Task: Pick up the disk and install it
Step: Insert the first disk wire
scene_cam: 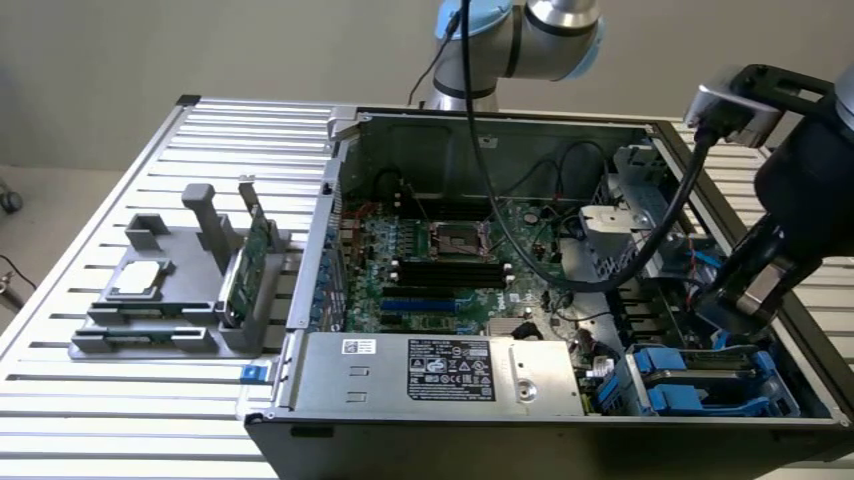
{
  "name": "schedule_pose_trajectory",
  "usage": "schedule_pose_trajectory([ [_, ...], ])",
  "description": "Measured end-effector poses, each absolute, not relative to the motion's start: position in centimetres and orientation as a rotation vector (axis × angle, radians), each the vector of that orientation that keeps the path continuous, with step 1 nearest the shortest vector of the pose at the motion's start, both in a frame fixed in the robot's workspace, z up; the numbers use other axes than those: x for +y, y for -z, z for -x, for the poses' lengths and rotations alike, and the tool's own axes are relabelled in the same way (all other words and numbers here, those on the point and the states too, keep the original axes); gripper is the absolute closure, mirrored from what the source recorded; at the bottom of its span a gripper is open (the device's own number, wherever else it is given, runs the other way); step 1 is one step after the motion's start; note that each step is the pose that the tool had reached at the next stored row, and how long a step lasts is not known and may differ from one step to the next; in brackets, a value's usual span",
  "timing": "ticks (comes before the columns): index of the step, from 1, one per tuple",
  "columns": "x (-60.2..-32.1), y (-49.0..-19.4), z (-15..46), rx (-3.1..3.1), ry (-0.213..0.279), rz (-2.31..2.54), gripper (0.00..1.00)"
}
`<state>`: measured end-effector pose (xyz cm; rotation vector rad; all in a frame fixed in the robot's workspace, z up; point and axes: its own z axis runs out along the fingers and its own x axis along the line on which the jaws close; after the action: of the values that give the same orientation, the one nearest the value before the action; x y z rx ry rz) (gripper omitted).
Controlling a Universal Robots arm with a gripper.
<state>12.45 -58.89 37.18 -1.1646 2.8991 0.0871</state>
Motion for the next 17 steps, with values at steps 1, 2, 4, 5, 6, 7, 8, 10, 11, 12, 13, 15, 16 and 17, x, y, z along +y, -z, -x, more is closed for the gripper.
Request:
schedule_pose_trajectory([
  [1,-58.89,-37.31,-12.45,2.907,-0.087,1.145,0.75],
  [2,-58.89,-37.45,-12.45,2.915,-0.087,1.123,0.75],
  [4,-58.89,-37.67,-12.44,2.929,-0.086,1.084,0.75],
  [5,-58.89,-37.76,-12.45,2.935,-0.086,1.064,0.75],
  [6,-58.89,-37.84,-12.44,2.942,-0.086,1.046,0.75],
  [7,-58.89,-37.89,-12.44,2.948,-0.086,1.028,0.75],
  [8,-58.89,-37.91,-12.44,2.954,-0.085,1.009,0.75],
  [10,-58.89,-37.93,-12.44,2.963,-0.083,0.974,0.75],
  [11,-58.89,-37.94,-12.44,2.966,-0.082,0.958,0.75],
  [12,-58.89,-37.94,-12.44,2.969,-0.08,0.94,0.75],
  [13,-58.89,-37.94,-12.44,2.971,-0.078,0.924,0.75],
  [15,-58.87,-37.93,-12.44,2.971,-0.074,0.892,0.75],
  [16,-58.87,-37.93,-12.44,2.971,-0.071,0.878,0.75],
  [17,-58.86,-37.94,-12.44,2.969,-0.067,0.861,0.75],
])
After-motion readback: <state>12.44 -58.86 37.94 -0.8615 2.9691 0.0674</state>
